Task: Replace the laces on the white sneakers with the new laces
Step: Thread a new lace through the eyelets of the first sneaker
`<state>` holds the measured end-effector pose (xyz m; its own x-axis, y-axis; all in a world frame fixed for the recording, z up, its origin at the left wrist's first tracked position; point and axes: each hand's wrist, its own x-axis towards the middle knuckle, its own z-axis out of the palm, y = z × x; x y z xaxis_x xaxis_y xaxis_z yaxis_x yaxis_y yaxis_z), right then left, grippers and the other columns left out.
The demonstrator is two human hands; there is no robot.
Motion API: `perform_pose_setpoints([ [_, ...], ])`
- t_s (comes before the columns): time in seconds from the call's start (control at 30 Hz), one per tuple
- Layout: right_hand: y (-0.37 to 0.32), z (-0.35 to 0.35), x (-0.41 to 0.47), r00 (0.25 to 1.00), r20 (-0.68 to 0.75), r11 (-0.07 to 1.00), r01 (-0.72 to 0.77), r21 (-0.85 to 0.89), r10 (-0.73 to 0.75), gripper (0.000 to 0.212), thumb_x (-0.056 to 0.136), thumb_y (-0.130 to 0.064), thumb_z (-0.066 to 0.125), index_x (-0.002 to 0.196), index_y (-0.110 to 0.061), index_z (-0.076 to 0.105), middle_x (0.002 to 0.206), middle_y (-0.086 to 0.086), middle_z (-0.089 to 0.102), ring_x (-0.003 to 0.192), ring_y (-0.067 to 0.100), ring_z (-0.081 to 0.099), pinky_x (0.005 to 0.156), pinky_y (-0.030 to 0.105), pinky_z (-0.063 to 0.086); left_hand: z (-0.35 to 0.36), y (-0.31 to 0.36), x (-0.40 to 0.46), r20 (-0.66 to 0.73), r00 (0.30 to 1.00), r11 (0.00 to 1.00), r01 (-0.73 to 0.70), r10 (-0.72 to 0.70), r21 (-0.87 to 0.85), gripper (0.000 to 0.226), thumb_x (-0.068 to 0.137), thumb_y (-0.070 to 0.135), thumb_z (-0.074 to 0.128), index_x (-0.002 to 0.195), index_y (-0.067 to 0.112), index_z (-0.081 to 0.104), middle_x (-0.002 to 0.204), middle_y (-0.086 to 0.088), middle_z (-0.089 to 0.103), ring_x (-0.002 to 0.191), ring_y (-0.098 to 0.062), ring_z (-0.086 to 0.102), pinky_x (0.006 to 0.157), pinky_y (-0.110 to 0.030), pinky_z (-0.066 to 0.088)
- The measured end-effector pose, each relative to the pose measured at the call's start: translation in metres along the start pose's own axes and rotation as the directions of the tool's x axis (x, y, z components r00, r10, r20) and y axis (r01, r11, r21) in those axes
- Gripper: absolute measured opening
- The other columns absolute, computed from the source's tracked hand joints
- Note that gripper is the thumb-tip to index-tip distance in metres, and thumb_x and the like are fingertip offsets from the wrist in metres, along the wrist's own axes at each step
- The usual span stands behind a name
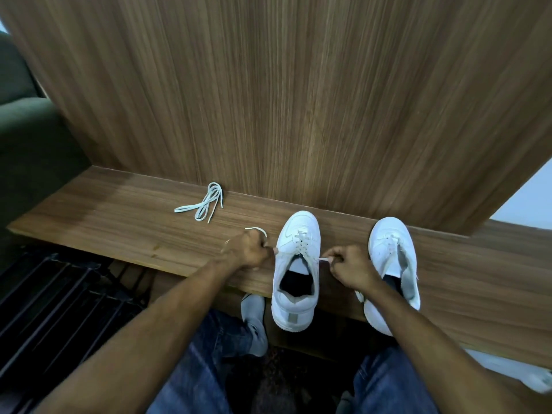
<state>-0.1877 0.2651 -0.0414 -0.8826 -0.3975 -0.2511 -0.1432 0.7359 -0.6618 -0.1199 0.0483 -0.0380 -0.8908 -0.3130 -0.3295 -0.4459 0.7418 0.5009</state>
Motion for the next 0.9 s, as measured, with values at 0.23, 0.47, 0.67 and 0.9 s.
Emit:
perform_pose_setpoints([
  [0.23, -0.036, -0.054, -0.012, 0.982, -0.015, 0.832, 0.167, 0.529, -0.188, 0.021, 0.095, 0.003, 0.051, 0.108, -0.003, 0.066, 0.073, 0.007, 0.063, 0.06, 0.007, 0.057, 0.059, 0.022, 0.046, -0.025, 0.053, -0.01, 0.194, 0.981, 0.663, 0.13, 0.024, -0.738, 0.024, 0.097, 0.029, 0.055, 0.088, 0.009, 0.065, 0.048, 0.007, 0.039, 0.036, -0.005, 0.038, 0.038, -0.018, 0.039],
  [0.47, -0.086, -0.072, -0.022, 0.937, -0.215, 0.663, 0.348, 0.663, -0.276, 0.016, 0.093, 0.003, 0.054, 0.104, -0.002, 0.064, 0.061, 0.006, 0.059, 0.045, 0.012, 0.046, 0.049, 0.025, 0.045, -0.036, 0.113, -0.036, 0.175, 0.972, 0.651, 0.031, 0.157, -0.758, 0.028, 0.096, 0.037, 0.049, 0.09, 0.015, 0.065, 0.054, 0.001, 0.048, 0.033, -0.007, 0.029, 0.042, -0.018, 0.04],
  [0.67, -0.067, -0.053, -0.018, 0.998, -0.05, 0.723, 0.063, 0.688, -0.039, 0.026, 0.095, -0.034, 0.056, 0.082, -0.012, 0.065, 0.059, 0.006, 0.056, 0.043, 0.014, 0.048, 0.051, 0.028, 0.04, -0.063, 0.13, -0.051, -0.067, 0.969, 0.743, -0.225, 0.237, -0.63, 0.039, 0.094, 0.035, 0.057, 0.065, 0.009, 0.061, 0.06, -0.01, 0.056, 0.039, -0.011, 0.047, 0.047, -0.021, 0.044],
  [0.9, -0.069, -0.038, -0.025, 0.934, 0.348, 0.806, -0.27, 0.526, 0.086, 0.058, 0.097, -0.047, 0.025, 0.069, -0.014, 0.062, 0.048, 0.0, 0.045, 0.033, 0.007, 0.03, 0.055, 0.029, 0.051, -0.064, 0.135, -0.061, -0.076, 0.93, 0.794, -0.347, 0.359, -0.499, 0.036, 0.09, 0.028, 0.063, 0.063, 0.006, 0.068, 0.062, -0.008, 0.063, 0.058, -0.017, 0.055, 0.058, -0.022, 0.046],
])
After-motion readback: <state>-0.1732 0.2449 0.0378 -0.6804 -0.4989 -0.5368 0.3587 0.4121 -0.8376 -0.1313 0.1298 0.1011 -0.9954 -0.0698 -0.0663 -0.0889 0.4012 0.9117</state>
